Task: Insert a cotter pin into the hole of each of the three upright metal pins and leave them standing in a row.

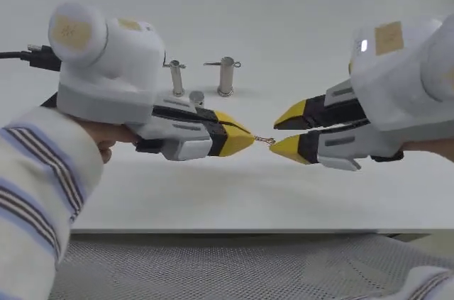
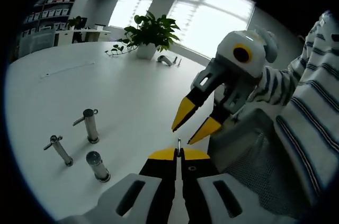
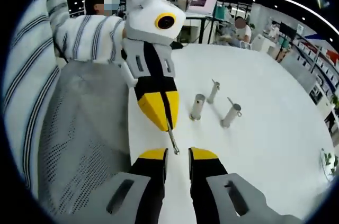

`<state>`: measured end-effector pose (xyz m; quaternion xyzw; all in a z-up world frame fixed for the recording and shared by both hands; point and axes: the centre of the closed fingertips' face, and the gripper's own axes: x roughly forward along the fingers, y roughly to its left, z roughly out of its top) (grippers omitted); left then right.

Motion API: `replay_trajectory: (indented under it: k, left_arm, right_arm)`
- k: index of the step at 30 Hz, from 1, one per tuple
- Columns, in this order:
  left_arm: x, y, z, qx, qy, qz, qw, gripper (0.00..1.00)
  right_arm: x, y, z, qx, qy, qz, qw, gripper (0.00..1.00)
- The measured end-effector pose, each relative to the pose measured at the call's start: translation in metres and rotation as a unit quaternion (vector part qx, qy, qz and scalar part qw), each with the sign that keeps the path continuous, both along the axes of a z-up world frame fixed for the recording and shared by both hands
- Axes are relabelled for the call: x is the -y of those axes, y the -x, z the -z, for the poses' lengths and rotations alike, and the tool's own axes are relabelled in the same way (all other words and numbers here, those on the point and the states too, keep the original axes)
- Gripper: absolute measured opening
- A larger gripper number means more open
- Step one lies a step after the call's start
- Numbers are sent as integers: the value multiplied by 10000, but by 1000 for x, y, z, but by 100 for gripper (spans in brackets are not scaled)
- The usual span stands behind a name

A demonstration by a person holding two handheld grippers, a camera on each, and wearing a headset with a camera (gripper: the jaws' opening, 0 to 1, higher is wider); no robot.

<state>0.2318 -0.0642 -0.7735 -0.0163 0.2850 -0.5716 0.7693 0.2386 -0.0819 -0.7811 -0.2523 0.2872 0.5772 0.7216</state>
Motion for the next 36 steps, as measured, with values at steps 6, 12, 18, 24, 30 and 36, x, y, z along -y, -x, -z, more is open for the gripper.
replay_trajectory:
  k: [6,12,18,24,30,36]
  left_arm:
    - [0,2,-3,403,-2,319,9987,0]
    - [0,5,-4,769,-18,622,9951,0]
    - [0,7,-3,827,-6,781,9935,0]
    - [2,9,-6,853,92,904,9922,0]
    - [3,10,-7,863,125,975,9914,0]
    - [3,10,-7,827,177,981,9916,0]
  right_arm:
    - [4,0,-1,-50,-86,-158,9998,16]
    - [2,4,-2,-233,-188,-251,9992,15]
    - [-4,12,-2,-277,-150,-582,9978,13]
    - [-10,17,0,-345,-154,-759,9964,12]
    - [-13,21,2,-351,-139,-851,9957,9]
    - [-12,22,4,-416,-146,-864,9953,6]
